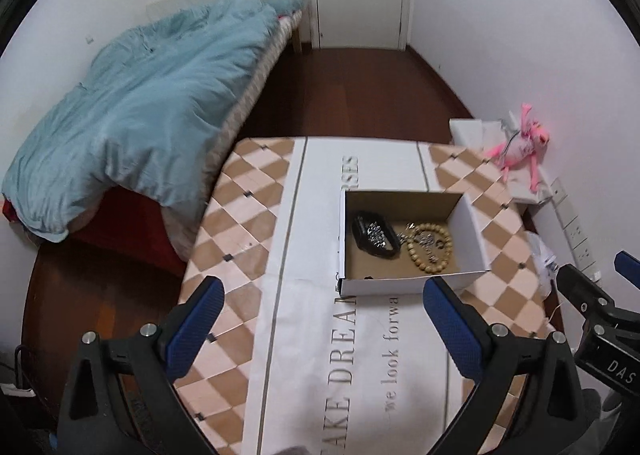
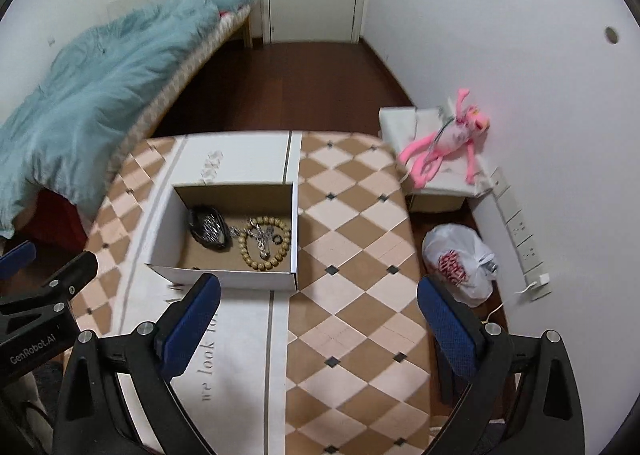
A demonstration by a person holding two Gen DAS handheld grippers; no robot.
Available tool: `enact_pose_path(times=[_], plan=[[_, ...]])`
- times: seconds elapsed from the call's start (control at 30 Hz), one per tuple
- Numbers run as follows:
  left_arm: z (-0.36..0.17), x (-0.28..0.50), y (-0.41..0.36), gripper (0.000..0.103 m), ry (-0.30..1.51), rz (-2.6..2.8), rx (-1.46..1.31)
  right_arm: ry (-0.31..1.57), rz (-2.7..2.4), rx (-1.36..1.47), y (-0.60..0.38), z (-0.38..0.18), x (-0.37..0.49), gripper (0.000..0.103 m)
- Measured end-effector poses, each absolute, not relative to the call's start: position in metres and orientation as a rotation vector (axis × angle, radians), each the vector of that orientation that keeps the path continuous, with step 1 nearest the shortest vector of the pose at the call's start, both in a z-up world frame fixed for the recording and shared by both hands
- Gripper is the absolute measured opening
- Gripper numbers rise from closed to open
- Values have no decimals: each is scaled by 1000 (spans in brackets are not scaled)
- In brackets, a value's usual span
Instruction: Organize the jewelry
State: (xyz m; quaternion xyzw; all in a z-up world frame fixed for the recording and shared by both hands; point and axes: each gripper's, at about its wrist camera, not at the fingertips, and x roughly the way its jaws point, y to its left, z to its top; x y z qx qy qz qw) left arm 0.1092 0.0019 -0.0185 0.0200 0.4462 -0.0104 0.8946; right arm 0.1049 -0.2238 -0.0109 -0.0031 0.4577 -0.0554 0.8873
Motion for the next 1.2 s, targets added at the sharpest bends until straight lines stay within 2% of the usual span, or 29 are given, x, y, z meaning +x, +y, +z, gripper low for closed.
enact_pose_path(times=[0.23,0.57,0.83,1.2], plan=[[40,57,5,102,799,-35,43,818,-131,1,-221,57,50,100],[80,17,8,102,737,-50,34,713,-155,-28,-215,114,-3,103],[74,22,11,102,786,-37,18,740,-149,-7,-221,119,-6,103],[66,72,-2,102,898,-64,35,822,-153,13,-232,98,56,103]])
